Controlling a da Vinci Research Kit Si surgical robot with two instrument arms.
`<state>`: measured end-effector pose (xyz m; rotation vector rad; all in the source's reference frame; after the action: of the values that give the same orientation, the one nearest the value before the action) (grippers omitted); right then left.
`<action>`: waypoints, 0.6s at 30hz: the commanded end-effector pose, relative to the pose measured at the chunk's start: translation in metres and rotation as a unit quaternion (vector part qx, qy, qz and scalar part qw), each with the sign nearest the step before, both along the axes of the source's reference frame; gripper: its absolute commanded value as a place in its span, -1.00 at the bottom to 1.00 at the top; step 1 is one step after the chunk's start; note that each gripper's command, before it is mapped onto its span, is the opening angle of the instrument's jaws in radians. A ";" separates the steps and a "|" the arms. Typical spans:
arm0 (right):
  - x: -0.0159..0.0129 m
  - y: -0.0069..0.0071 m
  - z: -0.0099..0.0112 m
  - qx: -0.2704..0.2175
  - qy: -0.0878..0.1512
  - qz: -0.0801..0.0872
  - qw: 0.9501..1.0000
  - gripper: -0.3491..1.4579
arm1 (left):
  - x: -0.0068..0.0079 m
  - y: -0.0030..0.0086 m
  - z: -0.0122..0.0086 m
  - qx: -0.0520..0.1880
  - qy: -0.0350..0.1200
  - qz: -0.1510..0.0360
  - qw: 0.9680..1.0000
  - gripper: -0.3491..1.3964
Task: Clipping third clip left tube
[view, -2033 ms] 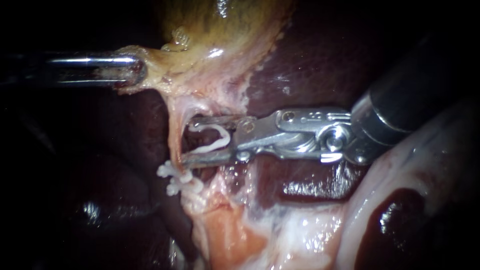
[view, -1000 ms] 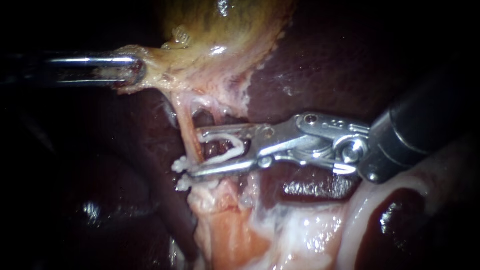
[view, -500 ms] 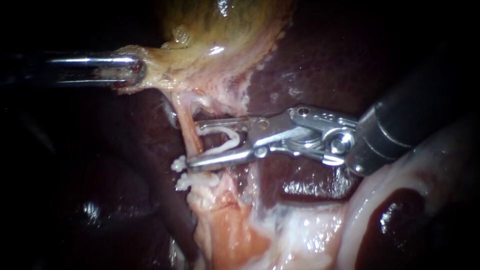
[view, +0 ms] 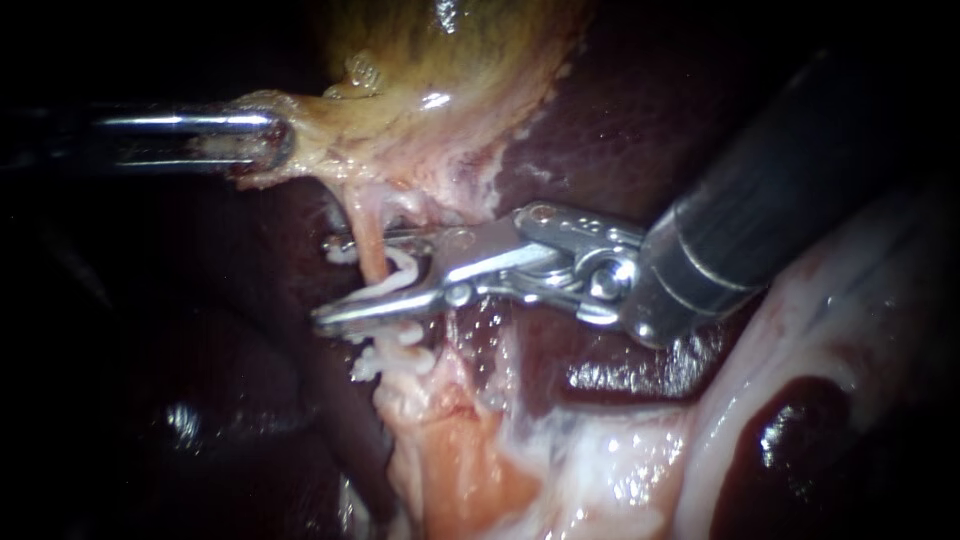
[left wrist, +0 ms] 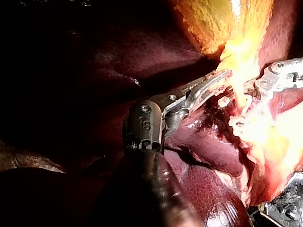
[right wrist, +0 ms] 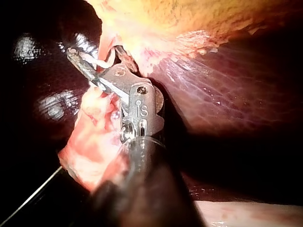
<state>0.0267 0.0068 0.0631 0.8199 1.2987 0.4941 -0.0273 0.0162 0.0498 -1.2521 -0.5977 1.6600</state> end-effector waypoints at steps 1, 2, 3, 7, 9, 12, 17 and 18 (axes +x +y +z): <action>0.0001 -0.0001 -0.0002 -0.001 0.000 0.001 1.000 -0.07 | 0.0000 0.0000 0.0001 0.000 0.000 0.000 1.000 -1.00; 0.0002 -0.0001 -0.0004 0.000 0.003 0.002 1.000 -0.07 | 0.0000 0.0000 0.0001 0.000 0.000 0.000 1.000 -1.00; 0.0002 -0.0001 -0.0006 0.000 0.003 0.002 1.000 -0.07 | 0.0000 0.0000 0.0001 0.000 0.000 0.000 1.000 -1.00; 0.0003 0.0001 -0.0020 0.005 0.016 0.009 1.000 -0.07 | 0.0000 0.0000 0.0001 0.000 0.000 0.000 1.000 -1.00; 0.0003 0.0004 -0.0031 0.009 0.025 0.014 1.000 -0.07 | 0.0000 0.0000 0.0001 0.000 0.000 0.000 1.000 -1.00; 0.0002 0.0010 -0.0047 0.015 0.039 0.022 0.999 -0.07 | 0.0001 0.0000 0.0001 0.000 0.000 0.000 1.000 -1.00; -0.0003 0.0019 -0.0071 0.024 0.055 0.031 0.998 -0.07 | 0.0001 0.0000 0.0001 0.000 0.000 0.000 1.000 -1.00; -0.0004 0.0020 -0.0075 0.025 0.057 0.034 0.997 -0.07 | 0.0002 0.0000 0.0001 0.000 0.000 0.000 1.000 -1.00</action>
<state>0.0262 0.0090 0.0553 0.8604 1.4340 0.5444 -0.0271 0.0162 0.0499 -1.2516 -0.5975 1.6600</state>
